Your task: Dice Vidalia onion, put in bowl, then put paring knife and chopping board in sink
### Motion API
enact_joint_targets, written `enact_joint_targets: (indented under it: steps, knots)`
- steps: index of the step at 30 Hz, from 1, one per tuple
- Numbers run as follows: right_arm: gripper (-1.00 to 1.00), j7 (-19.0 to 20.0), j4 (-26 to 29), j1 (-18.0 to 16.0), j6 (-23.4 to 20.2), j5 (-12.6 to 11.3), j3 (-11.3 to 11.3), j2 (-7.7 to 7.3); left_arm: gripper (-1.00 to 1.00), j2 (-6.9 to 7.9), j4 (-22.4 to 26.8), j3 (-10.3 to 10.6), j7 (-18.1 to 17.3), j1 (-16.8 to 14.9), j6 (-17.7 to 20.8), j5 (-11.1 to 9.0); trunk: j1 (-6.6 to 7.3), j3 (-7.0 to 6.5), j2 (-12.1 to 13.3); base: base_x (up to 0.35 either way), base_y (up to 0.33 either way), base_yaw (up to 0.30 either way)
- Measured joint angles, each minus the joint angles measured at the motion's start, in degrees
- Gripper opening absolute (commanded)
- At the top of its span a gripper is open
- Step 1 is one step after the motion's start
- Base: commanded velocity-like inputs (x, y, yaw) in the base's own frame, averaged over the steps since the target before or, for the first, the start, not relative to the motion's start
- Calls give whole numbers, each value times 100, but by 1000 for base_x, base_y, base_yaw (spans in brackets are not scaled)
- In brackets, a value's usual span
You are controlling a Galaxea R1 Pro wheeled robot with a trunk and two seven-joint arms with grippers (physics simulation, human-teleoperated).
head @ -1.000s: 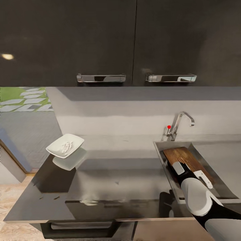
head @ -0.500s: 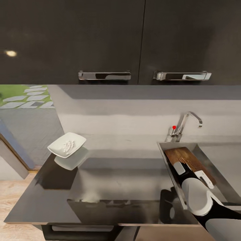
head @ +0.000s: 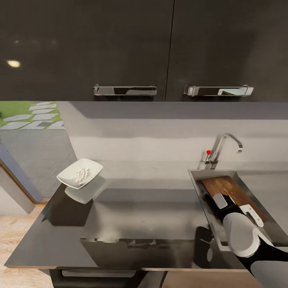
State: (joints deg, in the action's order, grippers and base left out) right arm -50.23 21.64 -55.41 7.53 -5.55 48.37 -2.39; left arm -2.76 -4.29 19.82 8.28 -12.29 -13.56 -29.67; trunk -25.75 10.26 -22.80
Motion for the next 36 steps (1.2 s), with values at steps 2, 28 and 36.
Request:
enact_joint_targets:
  steps: [2,28,36]
  knots:
    - [-100,4,-6,0,-2,-6,1,-9,100,0,-1,0,0,0,0,0,0,0,0,0,0,0]
    - [-100,46,-507,7,35,0,21,-13,100,-9,-5,0,0,0,2,0,0,0,0,0,0,0]
    - [100,45,-504,9,37,-2,46,-25,100,-9,-5,0,0,0,0,0,0,0,0,0,0,0]
